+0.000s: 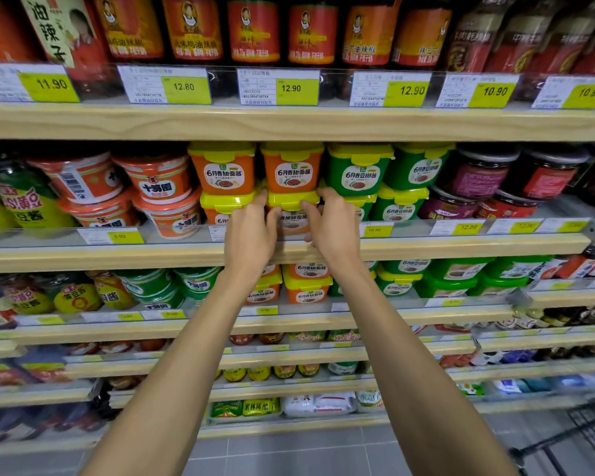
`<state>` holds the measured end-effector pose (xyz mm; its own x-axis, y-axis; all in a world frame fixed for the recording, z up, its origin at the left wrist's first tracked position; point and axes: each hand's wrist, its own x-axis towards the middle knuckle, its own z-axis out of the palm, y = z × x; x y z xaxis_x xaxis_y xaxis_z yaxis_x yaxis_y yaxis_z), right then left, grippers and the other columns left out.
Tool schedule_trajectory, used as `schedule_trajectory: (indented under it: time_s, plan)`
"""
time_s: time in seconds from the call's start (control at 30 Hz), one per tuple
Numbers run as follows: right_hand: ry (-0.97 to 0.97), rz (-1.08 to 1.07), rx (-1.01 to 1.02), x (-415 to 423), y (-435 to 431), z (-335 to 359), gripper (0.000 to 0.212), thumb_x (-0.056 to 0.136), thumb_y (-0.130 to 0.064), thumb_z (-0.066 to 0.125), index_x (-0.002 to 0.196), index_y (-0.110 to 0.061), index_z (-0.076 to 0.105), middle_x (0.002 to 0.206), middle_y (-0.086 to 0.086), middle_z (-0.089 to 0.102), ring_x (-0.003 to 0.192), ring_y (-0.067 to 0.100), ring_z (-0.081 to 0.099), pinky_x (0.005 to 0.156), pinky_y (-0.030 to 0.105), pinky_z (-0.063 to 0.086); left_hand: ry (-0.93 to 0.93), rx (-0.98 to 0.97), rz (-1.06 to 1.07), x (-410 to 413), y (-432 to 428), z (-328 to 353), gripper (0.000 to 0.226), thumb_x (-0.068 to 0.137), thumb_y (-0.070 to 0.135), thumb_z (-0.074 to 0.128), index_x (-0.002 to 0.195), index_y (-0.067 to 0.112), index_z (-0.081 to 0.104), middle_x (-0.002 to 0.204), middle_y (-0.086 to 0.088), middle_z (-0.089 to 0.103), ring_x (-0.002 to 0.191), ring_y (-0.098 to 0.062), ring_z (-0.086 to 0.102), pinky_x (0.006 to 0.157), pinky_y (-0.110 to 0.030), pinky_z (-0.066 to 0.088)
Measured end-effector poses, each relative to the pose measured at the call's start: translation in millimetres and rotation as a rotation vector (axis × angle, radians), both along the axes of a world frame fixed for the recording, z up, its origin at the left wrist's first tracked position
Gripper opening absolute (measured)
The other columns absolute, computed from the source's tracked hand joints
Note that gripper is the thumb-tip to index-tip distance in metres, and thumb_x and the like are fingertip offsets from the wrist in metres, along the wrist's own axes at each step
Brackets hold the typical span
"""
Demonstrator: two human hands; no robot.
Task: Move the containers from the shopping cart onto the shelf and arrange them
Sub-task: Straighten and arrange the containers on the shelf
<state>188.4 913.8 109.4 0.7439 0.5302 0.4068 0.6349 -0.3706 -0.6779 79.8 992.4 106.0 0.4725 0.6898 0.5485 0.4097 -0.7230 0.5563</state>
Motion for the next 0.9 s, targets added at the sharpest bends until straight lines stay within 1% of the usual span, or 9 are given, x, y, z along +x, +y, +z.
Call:
schedule_trajectory:
  time_s: [0.1,0.17,0.23,0.4,0.53,0.63,0.7,0.77,0.9]
  plan:
    - [-0.002,0.009,0.008,0,-6,3,0.037,0.095,-0.037,0.063,0.124,-0.013,0.06,0.087,0.006,0.074,0.068,0.027,0.072,0.069,0.042,0.058,0.016,-0.009,-0.017,-2,1,-1,0.028,0.099,0.033,0.057,0.118,0.014,0.062,0.085,-0.009,0.073,0.079,-0.034,0.065,0.066,-0.043,0.052]
    - [0.0,0.019,-0.004,-2,-10,4,0.037,0.096,-0.034,0.063,0.125,-0.012,0.06,0.079,0.005,0.073,0.054,0.017,0.069,0.065,0.04,0.058,0.028,-0.009,-0.024,-3,3,-2,0.025,0.099,0.035,0.056,0.113,0.016,0.062,0.084,-0.007,0.073,0.08,-0.033,0.066,0.066,-0.043,0.052]
    - [-0.007,0.022,-0.004,-5,-13,4,0.037,0.096,-0.034,0.063,0.126,-0.013,0.059,0.07,0.004,0.071,0.048,0.015,0.066,0.064,0.041,0.058,0.035,-0.004,-0.017,-4,4,-1,0.027,0.099,0.037,0.056,0.114,0.016,0.062,0.084,-0.006,0.073,0.081,-0.032,0.066,0.067,-0.044,0.052]
    - [-0.016,0.037,-0.031,-7,-14,4,0.037,0.094,-0.041,0.063,0.123,-0.018,0.059,0.08,0.002,0.073,0.056,0.021,0.069,0.064,0.045,0.059,0.04,-0.025,-0.043,-9,1,3,0.024,0.098,0.038,0.057,0.114,0.019,0.062,0.086,-0.003,0.074,0.085,-0.03,0.068,0.069,-0.042,0.054]
    - [-0.07,0.052,-0.064,-10,-31,10,0.044,0.095,-0.047,0.06,0.13,-0.021,0.062,0.096,0.004,0.076,0.077,0.025,0.073,0.073,0.042,0.059,0.081,-0.005,0.006,-18,-4,9,0.028,0.098,0.042,0.056,0.115,0.021,0.064,0.082,-0.001,0.073,0.084,-0.03,0.068,0.068,-0.042,0.055]
    - [-0.11,-0.041,-0.017,-6,-55,19,0.04,0.097,-0.046,0.058,0.122,-0.017,0.069,0.095,0.002,0.077,0.085,0.022,0.073,0.077,0.039,0.057,0.06,0.065,0.063,-24,-13,14,0.03,0.099,0.043,0.052,0.114,0.021,0.067,0.086,-0.003,0.075,0.085,-0.032,0.069,0.069,-0.043,0.055]
    - [-0.141,-0.113,0.024,0,-72,24,0.038,0.098,-0.046,0.056,0.115,-0.016,0.072,0.093,0.001,0.077,0.088,0.02,0.072,0.074,0.038,0.056,0.026,0.053,-0.042,-22,-22,19,0.028,0.099,0.04,0.052,0.114,0.022,0.067,0.088,-0.001,0.076,0.081,-0.027,0.069,0.069,-0.041,0.054]
    - [-0.15,-0.191,0.061,8,-86,29,0.038,0.099,-0.045,0.055,0.114,-0.015,0.072,0.099,0.0,0.076,0.092,0.021,0.071,0.074,0.036,0.053,-0.015,0.024,-0.154,-13,-35,25,0.03,0.1,0.037,0.053,0.121,0.023,0.067,0.095,0.0,0.076,0.082,-0.023,0.07,0.073,-0.039,0.055]
    - [-0.144,-0.226,0.11,32,-98,34,0.041,0.098,-0.043,0.058,0.124,-0.012,0.068,0.113,0.001,0.074,0.1,0.023,0.069,0.082,0.04,0.054,-0.088,-0.013,-0.211,15,-58,36,0.039,0.101,0.031,0.054,0.136,0.017,0.06,0.121,0.002,0.071,0.103,-0.017,0.068,0.086,-0.025,0.047]
